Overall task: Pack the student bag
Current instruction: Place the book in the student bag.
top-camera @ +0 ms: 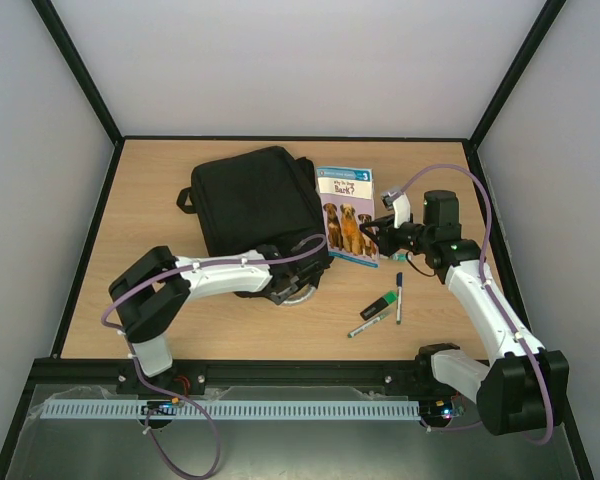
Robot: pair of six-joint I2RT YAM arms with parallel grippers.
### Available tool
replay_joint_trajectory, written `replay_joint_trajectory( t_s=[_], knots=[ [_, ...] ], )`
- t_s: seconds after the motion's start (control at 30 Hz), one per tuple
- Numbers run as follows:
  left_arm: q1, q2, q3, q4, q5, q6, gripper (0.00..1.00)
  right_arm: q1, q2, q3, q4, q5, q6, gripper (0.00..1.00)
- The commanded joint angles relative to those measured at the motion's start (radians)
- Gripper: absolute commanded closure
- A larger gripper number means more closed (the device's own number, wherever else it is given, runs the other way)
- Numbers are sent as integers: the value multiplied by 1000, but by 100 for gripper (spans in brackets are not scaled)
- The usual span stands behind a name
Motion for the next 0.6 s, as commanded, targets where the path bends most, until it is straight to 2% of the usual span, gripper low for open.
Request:
replay_joint_trajectory(
  t_s=[0.0,0.13,0.27,0.43,0.57],
  knots=[
    [1,-2,38,19,-53,-7,85,-7,-20,4,30,-31,-3,99],
    [10,-62,56,17,-78,-1,97,-6,-33,30,21,-43,53,99],
    [43,-156,85,17,-77,0,98,-7,-12,140,-97,-93,95,99],
    [96,-257,114,41,-25,4,98,-7,22,326,-355,-147,107,99],
    [157,-312,99,90,67,6,98,-7,25,356,-454,-232,177,99]
  ],
)
